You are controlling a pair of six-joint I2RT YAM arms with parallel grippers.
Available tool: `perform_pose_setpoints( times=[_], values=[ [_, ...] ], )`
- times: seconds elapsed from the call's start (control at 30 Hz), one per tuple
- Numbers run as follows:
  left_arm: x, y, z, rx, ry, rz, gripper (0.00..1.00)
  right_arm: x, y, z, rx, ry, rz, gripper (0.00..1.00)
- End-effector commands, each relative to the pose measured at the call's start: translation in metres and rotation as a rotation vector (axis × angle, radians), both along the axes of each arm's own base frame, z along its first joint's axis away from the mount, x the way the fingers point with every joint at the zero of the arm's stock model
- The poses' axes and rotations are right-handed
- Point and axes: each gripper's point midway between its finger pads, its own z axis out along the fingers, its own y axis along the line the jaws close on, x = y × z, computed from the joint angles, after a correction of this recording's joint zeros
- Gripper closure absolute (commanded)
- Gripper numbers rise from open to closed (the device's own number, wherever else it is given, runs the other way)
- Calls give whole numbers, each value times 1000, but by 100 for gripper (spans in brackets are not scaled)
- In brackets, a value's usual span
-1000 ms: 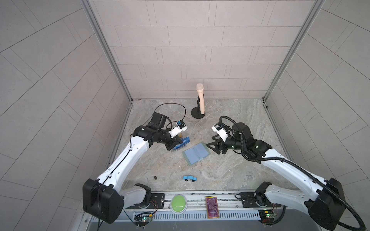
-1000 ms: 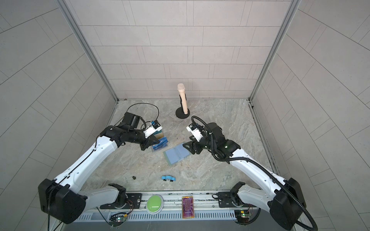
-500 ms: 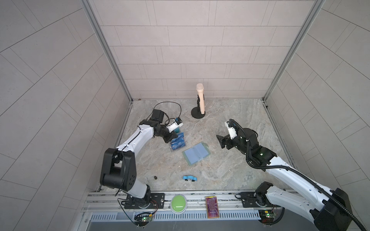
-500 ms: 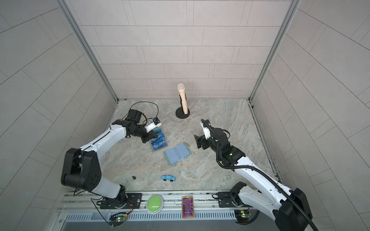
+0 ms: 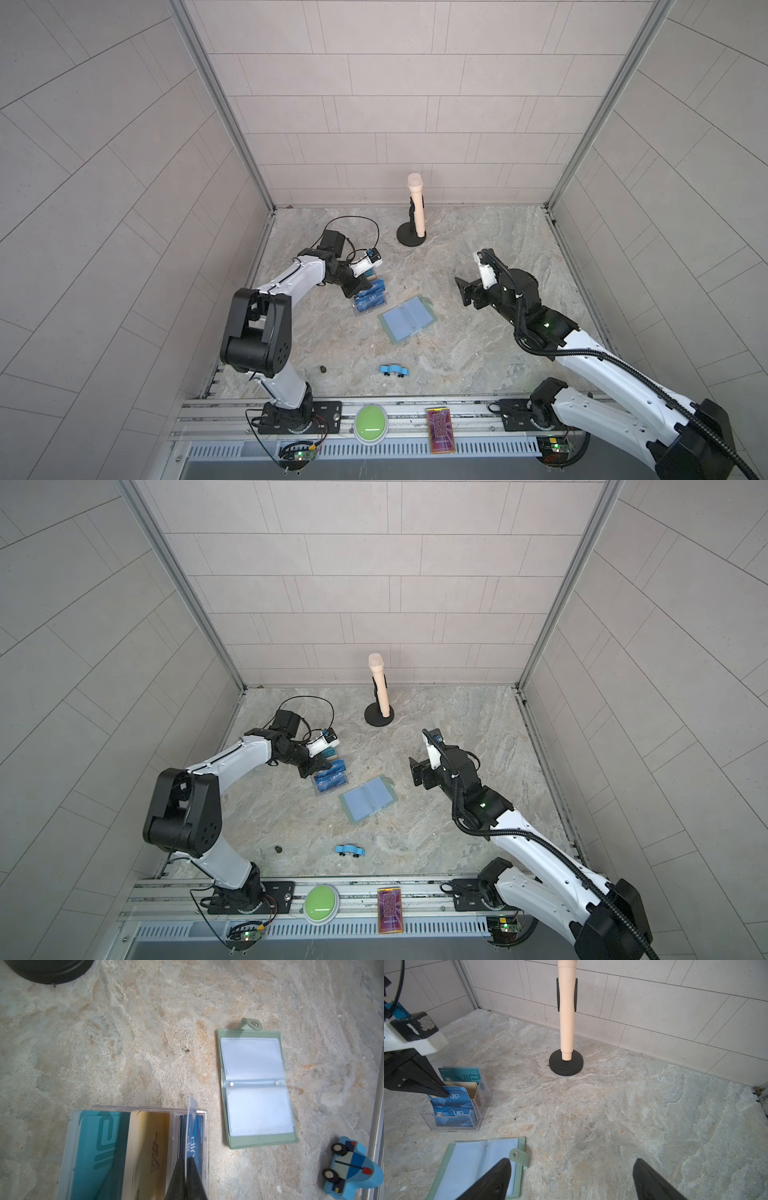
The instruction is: Take the credit cards out of the card holder
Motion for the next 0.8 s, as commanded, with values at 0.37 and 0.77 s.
perform_pose_setpoints(
  times=[0.37,0.77],
  values=[
    [-18,8,-4,21,62,-34,100,1,-5,4,-8,-34,-17,6],
    [-22,17,-8,61,79,2,100,0,-5,5,-5,-38,-16,6]
  ],
)
